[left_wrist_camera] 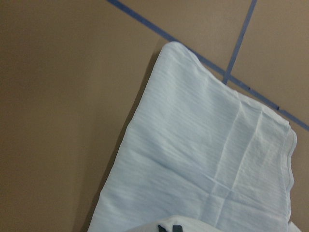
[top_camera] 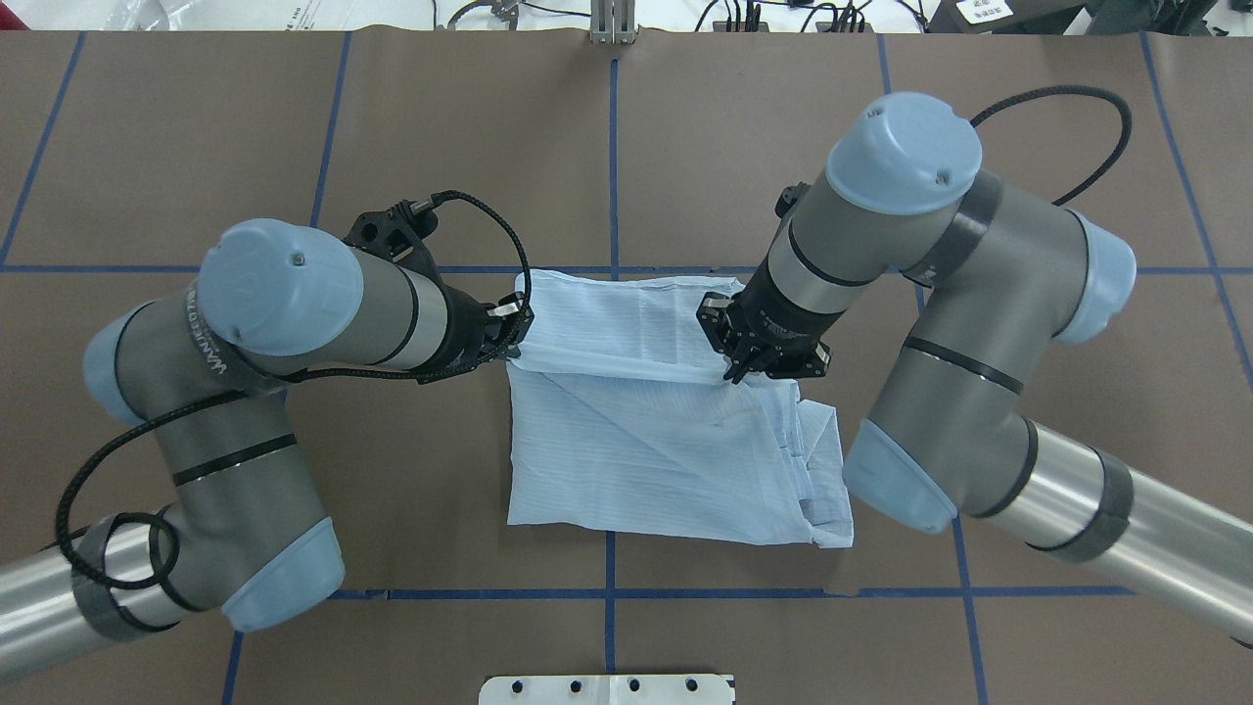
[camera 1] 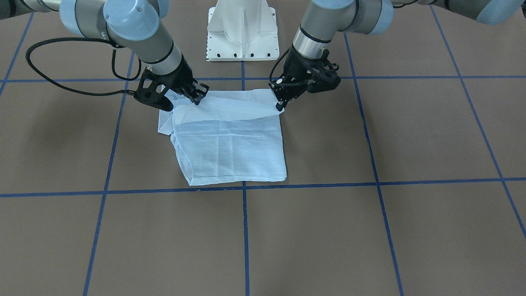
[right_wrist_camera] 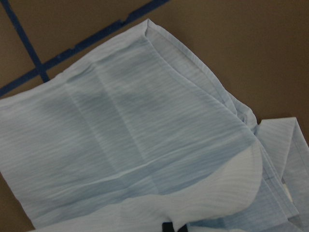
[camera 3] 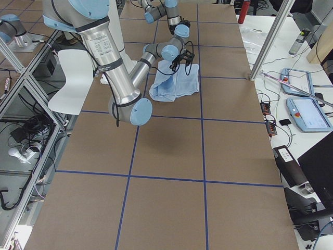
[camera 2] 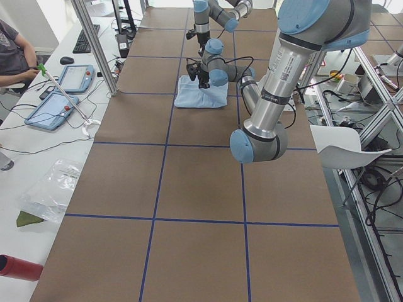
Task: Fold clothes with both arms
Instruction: 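Move both grippers to the shirt's far edge and press it down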
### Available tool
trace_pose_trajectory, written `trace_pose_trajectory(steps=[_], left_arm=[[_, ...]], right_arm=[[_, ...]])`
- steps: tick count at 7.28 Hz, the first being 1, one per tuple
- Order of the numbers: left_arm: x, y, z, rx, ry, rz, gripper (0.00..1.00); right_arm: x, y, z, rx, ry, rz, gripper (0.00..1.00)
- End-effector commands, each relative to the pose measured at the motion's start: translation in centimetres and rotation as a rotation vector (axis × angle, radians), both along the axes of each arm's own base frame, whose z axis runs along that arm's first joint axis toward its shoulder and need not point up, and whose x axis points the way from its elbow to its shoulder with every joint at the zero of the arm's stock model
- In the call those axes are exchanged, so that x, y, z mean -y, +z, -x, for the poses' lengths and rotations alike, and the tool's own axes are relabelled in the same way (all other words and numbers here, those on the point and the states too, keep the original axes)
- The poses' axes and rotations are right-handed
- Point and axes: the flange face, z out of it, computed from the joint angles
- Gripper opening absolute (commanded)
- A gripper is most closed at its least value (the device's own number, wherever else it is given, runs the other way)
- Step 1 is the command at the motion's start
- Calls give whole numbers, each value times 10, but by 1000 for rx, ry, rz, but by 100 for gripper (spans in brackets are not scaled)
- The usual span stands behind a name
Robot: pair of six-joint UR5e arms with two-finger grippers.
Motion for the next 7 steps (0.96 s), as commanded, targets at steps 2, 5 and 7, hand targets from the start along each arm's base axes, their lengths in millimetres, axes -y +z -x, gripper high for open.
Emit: trace_pose_trajectory(steps=[2,5,7], left_arm=[[31,19,-10,1,-20,-25,0],[82,28,-34,-27,-61,-46,0],[89,40,-37,-22,-61,-59,0]], right_arm=[[81,15,33,-85,5,-4,0],[110,38,62,-80,-5,-26,0],[114,44,67,-71,-6,-33,0]])
